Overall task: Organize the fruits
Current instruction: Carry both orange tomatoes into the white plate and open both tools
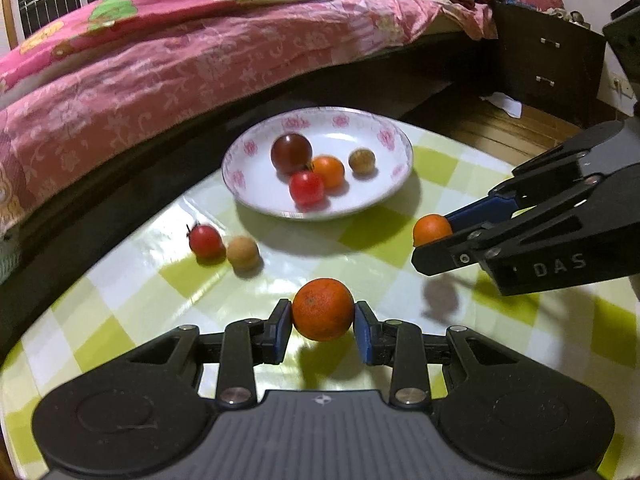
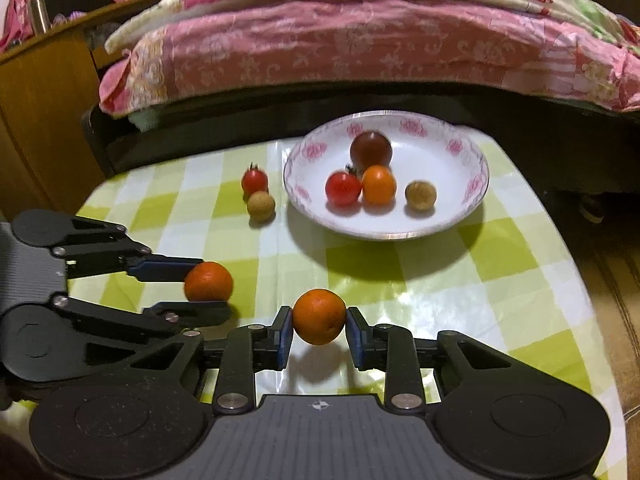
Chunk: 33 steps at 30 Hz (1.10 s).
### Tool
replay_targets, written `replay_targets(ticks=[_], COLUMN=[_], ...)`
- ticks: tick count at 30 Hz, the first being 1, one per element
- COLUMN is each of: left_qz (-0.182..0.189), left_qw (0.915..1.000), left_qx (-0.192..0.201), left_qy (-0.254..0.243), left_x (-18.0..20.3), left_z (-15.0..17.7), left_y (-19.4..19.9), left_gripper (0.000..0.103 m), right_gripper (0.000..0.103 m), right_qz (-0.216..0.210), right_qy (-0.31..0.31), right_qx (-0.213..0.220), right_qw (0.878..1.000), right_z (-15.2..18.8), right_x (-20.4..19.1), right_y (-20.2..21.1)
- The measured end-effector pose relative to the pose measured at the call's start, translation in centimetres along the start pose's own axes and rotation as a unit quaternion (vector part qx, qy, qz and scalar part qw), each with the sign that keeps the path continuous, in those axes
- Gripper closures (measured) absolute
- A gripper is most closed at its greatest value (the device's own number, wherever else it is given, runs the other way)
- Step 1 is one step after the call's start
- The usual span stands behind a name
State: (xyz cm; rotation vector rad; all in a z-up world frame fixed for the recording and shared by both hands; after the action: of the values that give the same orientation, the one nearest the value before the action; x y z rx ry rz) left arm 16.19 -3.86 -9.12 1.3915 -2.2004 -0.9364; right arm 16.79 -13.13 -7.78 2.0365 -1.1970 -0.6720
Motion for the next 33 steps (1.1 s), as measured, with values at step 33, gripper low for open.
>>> replay_targets(ticks=[33], left_qz=[-0.052], left_qw=[0.9973], left_qx=[0.05], left_qy=[-0.011], left_x=[-2.2], left_z=[-7.8], left_y=[-6.9], left_gripper=[0.062], right_gripper=[0.079], right_qz=[0.038], right_qy=[-0.003], right_qx=[0.027], right_qw=[0.999], right_z=[-4.7], right_x=[6.3], right_y=[-4.4])
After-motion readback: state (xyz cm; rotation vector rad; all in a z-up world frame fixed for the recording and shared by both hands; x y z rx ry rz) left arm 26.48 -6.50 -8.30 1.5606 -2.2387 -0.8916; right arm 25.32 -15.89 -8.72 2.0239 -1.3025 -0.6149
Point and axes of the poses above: each gripper's, at about its wrist camera, not at the fingertips, and y roughly against the way its jaws point, x to its right, z to its underside, the point moved 9 cm from there along -y, roughly the way its jaws point, and after that the axes turned 5 degrees about y, right-handed, at the moved point
